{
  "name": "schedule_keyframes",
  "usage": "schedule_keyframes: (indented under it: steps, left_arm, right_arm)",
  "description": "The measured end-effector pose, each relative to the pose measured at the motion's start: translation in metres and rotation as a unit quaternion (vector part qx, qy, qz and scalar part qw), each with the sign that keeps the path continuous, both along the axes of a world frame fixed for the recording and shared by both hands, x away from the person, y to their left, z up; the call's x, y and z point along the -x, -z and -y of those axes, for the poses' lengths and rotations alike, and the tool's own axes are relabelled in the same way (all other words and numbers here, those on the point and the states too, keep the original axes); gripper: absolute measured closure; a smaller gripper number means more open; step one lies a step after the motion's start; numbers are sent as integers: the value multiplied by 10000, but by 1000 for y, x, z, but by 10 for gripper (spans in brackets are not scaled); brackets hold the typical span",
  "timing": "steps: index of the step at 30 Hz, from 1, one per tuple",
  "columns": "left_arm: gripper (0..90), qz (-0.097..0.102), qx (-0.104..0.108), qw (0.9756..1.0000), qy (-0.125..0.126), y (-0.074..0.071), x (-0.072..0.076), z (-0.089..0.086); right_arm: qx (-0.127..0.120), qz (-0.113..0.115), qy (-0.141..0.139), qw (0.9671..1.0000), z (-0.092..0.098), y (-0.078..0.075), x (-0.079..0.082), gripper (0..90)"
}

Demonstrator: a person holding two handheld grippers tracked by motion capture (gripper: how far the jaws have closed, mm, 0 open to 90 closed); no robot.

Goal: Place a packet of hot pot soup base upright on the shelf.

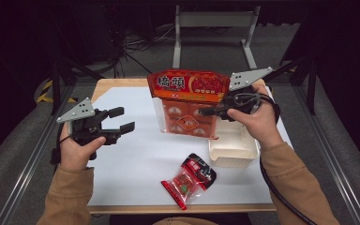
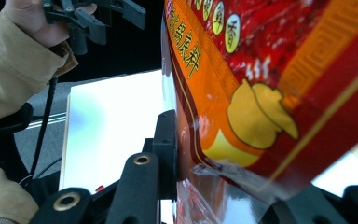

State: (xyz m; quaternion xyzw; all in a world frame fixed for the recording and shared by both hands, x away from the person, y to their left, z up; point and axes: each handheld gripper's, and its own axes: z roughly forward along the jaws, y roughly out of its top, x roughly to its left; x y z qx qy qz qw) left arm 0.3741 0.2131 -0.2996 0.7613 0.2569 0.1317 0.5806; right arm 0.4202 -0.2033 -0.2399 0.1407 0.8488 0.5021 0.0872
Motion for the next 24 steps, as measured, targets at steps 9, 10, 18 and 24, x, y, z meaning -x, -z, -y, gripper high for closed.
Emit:
schedule_keyframes:
  steps: [9,10,18,24]
  left_arm:
    - [265,-23,-67,10000,-38,3,-1,2]
    - [262,-20,-75,10000,-31,3,-1,2]
    - [249,-82,-102,9999,-100,5,-3,1]
    - [248,-99,-134,9998,-92,6,-3,2]
  right_arm:
    - [-25,32,209,9998,20,-5,2,703]
    - [-33,32,239,9997,23,-5,2,703]
    - [-35,57,494,9988,44,-6,6,703]
    - [-22,68,665,9978,57,-6,8,703]
